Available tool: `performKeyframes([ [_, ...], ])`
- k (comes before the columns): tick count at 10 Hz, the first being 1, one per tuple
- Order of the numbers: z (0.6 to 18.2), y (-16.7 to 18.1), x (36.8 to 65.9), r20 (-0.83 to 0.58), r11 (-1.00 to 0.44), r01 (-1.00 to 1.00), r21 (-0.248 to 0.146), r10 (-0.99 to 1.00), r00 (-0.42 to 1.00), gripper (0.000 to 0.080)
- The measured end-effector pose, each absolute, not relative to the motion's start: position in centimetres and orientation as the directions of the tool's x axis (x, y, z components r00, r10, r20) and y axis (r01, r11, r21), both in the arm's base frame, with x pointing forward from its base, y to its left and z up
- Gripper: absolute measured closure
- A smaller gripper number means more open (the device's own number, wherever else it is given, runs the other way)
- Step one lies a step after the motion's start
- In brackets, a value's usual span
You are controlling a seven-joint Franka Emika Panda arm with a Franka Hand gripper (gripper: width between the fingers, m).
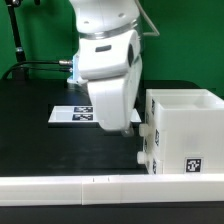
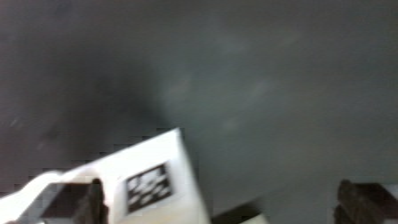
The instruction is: Assemble drawer
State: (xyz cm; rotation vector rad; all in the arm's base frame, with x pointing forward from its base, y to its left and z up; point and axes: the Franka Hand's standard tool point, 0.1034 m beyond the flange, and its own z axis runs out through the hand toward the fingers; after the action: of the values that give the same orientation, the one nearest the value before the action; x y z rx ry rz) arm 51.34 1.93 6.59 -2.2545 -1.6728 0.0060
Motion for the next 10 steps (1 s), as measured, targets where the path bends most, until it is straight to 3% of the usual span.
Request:
performKeyframes([
  [5, 9.7, 1.1, 43.6, 0.099, -0.358, 0.892, -0.276, 0.913, 0.397, 0.0151],
  [10, 9.3, 1.0, 43.3, 0.094, -0.369, 0.886, -0.281, 0.908, 0.408, 0.0151],
])
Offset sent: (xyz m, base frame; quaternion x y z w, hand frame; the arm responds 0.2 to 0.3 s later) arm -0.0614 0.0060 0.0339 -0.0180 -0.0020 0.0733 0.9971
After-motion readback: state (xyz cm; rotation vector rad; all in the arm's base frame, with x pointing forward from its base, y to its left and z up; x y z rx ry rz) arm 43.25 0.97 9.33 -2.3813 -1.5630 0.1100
